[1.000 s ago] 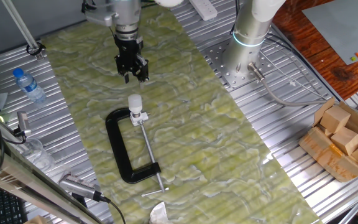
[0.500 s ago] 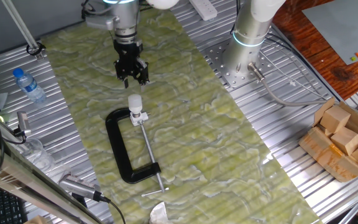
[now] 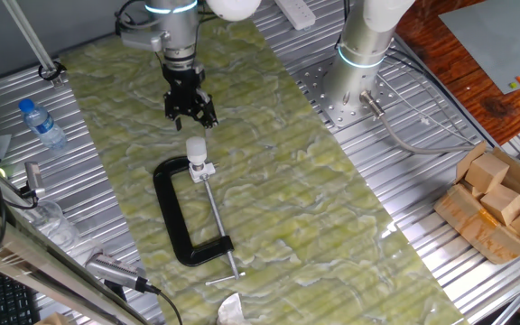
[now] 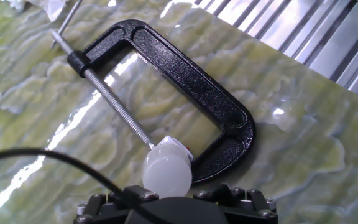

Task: Install the light bulb by rotating it

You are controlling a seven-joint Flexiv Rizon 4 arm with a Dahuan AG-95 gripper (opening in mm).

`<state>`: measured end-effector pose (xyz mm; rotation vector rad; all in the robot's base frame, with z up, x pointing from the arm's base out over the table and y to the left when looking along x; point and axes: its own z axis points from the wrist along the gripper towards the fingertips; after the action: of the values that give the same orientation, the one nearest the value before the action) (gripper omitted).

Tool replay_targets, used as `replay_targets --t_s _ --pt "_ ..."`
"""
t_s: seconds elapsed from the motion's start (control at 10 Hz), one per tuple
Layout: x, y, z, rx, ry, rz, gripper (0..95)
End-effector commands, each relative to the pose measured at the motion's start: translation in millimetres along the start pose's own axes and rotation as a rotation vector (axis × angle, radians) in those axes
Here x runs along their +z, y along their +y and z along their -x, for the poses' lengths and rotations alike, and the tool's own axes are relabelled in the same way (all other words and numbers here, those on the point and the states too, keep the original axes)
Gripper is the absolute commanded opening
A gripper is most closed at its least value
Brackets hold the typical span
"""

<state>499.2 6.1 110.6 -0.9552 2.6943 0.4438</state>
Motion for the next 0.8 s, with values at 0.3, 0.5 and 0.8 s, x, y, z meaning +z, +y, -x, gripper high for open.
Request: replay_targets --t_s 0.3,0.5,0.8 --pt "6.9 1.0 5.5 0.005 0.002 -0.001 76.0" --pt "14.4 1.4 7.2 0.011 -0.001 -0.001 57.0" --pt "22.8 4.1 9.4 0.027 0.000 -0.006 76.0"
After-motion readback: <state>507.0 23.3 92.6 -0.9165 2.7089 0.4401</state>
